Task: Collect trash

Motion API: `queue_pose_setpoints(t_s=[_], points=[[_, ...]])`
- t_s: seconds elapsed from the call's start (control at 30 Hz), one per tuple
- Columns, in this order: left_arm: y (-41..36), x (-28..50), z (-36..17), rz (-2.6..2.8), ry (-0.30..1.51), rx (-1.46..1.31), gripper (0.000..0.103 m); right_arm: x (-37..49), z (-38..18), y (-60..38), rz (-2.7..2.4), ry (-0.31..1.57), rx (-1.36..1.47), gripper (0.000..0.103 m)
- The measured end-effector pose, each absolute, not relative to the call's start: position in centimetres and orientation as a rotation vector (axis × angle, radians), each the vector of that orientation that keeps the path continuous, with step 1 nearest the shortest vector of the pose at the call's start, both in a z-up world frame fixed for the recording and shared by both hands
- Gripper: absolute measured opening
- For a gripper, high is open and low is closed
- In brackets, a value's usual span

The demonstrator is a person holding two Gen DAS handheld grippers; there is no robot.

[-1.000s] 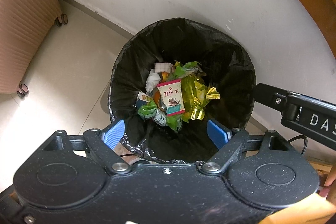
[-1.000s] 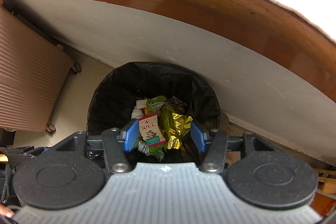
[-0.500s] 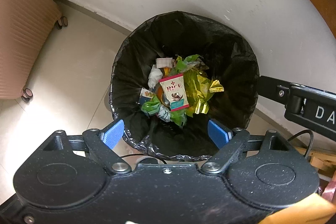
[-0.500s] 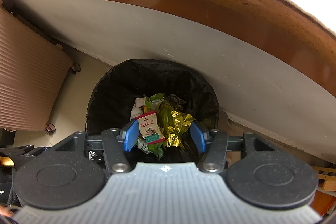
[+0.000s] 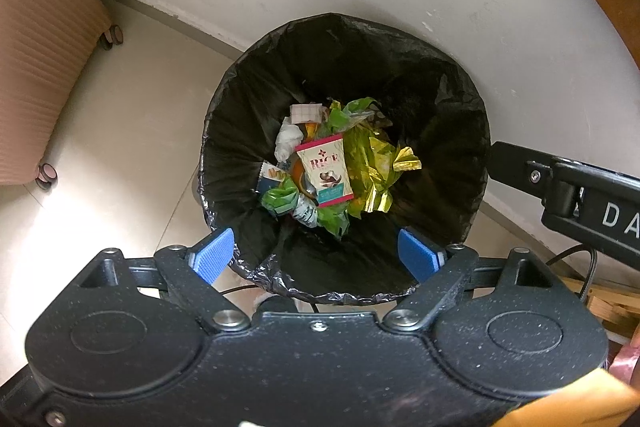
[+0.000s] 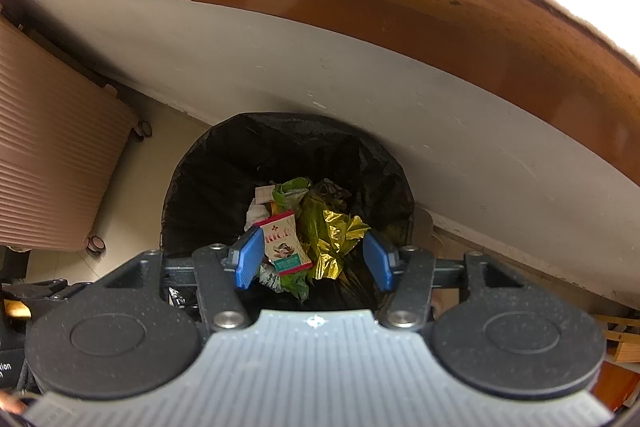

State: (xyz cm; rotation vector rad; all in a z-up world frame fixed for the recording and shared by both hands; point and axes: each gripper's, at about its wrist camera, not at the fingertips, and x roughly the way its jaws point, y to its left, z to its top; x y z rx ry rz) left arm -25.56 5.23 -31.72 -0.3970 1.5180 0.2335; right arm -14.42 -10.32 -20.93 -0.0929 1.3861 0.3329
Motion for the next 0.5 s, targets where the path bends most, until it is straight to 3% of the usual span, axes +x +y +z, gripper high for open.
queue_pose_setpoints(t_s=[0.5], points=[[5.28, -25.37, -31.28, 0.251, 1.484, -0.381, 0.088, -14.33, -21.19, -10.08, 0.339, 1.389, -0.105, 0.069]])
